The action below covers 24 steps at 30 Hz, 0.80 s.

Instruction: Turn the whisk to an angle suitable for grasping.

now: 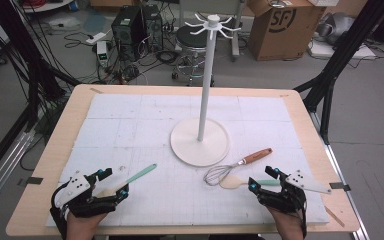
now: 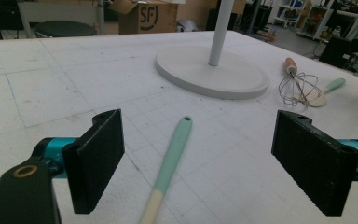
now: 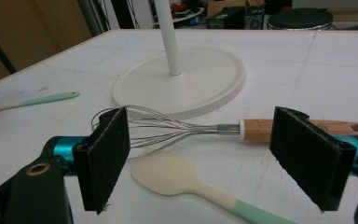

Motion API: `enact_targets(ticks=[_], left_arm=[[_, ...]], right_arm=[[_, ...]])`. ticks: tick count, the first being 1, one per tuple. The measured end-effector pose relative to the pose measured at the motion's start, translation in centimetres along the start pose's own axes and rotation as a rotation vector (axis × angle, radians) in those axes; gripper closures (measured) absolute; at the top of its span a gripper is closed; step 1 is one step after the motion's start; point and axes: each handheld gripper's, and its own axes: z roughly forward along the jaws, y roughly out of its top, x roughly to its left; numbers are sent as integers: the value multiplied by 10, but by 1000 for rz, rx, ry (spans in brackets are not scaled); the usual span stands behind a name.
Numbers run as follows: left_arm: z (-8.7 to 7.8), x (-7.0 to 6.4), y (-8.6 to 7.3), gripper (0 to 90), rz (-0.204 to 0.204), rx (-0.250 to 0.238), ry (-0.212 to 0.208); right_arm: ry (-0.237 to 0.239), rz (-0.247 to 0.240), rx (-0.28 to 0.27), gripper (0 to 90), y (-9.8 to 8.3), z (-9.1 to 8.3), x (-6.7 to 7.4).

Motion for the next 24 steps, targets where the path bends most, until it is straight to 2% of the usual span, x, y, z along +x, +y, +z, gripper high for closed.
enact_targets(ticks=[9,11,12,13,15,24], left_arm=[[2,-2,0,174,-4,-1,-15],[2,-3,0,174,4,2,-17],[2,-3,0,175,4,2,-17],[3,-3,0,174,6,7,-23],[3,-2,-1,174,1,9,-22],[2,1,0,174,-2,5,-7]], right_arm=[[-9,9,-7,243,3,-3,-5],[-3,8,-1,301,7,-2,-7],[-3,8,-1,301,7,-2,-7],[6,-4,6,368,8,-2,-6],[7,-7,19,417,10,-1,-6],[-15,38,28,701,11,0,-17]])
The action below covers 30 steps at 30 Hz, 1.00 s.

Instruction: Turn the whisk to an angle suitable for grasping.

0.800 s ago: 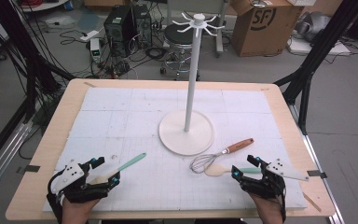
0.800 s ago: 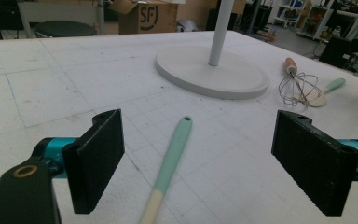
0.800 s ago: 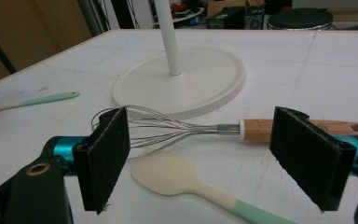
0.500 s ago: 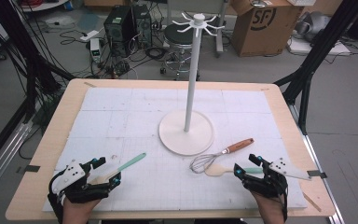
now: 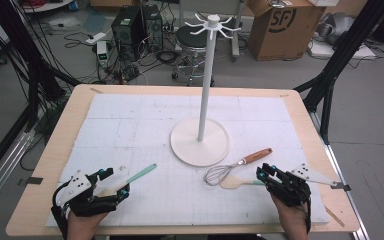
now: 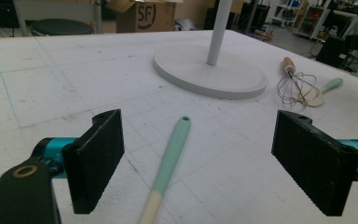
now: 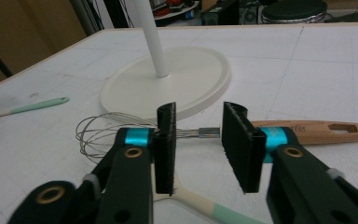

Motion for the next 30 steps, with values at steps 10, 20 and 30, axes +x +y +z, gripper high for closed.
enact_targets(ticks=[10,20,30], left_arm=[[2,-2,0,174,35,16,7],[8,-7,4,174,48,9,-5],[14,-11,3,173,66,29,-10]], right_arm=[[-5,17,15,896,11,3,-10],[-7,63,42,898,21,12,-25],[-45,92,110,898,27,26,-49]])
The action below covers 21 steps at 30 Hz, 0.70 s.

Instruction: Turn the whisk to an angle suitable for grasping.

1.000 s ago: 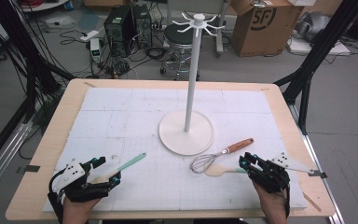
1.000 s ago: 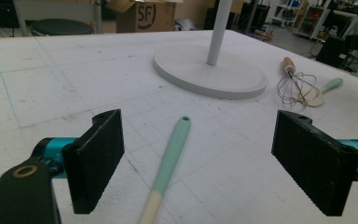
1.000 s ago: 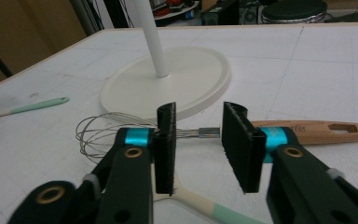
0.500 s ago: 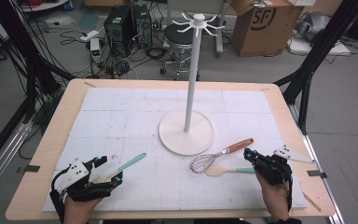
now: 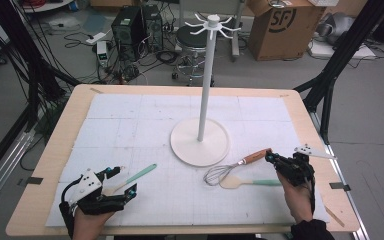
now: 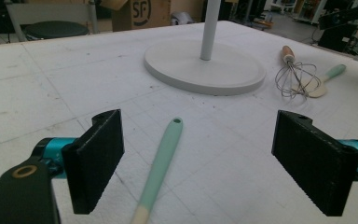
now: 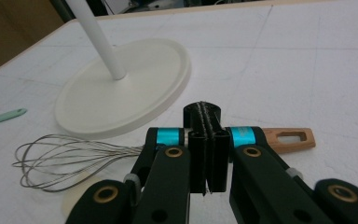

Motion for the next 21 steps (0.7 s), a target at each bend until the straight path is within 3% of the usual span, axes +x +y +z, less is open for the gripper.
enact_targets(ticks=[3,7,11,21], left_arm=[[-2,-1,0,173,-4,-7,3],[-5,1,0,173,-6,-14,7],[-6,5,-1,173,-32,-25,-10],[-5,6,-2,173,-41,-31,12]], right_arm=[[-4,14,6,898,1,3,-6],[-19,75,24,898,3,9,-21],[-38,75,45,898,4,15,-30],[-67,139,72,898,8,26,-58]])
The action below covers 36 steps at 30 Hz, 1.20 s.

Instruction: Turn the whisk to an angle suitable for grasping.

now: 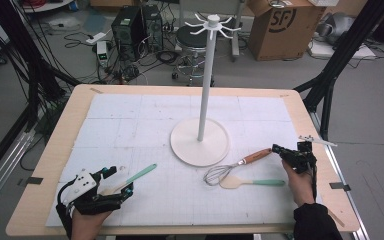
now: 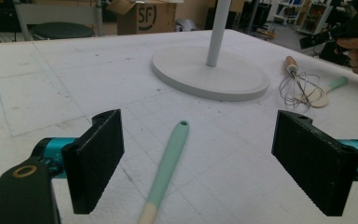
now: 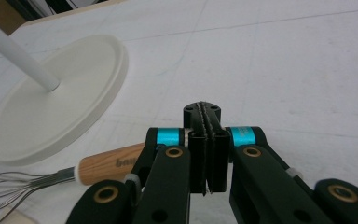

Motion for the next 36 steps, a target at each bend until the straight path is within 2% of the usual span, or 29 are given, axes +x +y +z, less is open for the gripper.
enact_targets(ticks=[3,5,9,13,15,16,18,21,26,30,36], left_arm=[[1,-1,0,173,10,6,0],[2,-1,0,173,6,6,-7],[4,0,0,173,5,6,-8],[6,-1,0,173,5,9,-15],[7,-2,0,173,7,12,-21],[8,-3,0,173,11,11,-24],[8,-3,0,173,8,11,-24],[9,-3,0,173,5,10,-29],[8,-1,0,173,2,11,-27],[8,-1,0,173,-6,7,-25],[8,-2,0,173,2,3,-24]], right_arm=[[-11,8,-5,898,2,0,-6],[-14,30,8,898,2,2,-12],[-28,39,25,898,2,8,-20],[-30,72,46,898,1,18,-29],[-37,49,45,898,4,20,-29],[-47,40,67,898,5,22,-30],[-60,25,75,898,7,25,-30],[-62,28,94,899,9,29,-33],[-31,40,144,899,11,32,-34],[-25,36,157,900,10,33,-33],[-6,1,169,900,9,35,-29]])
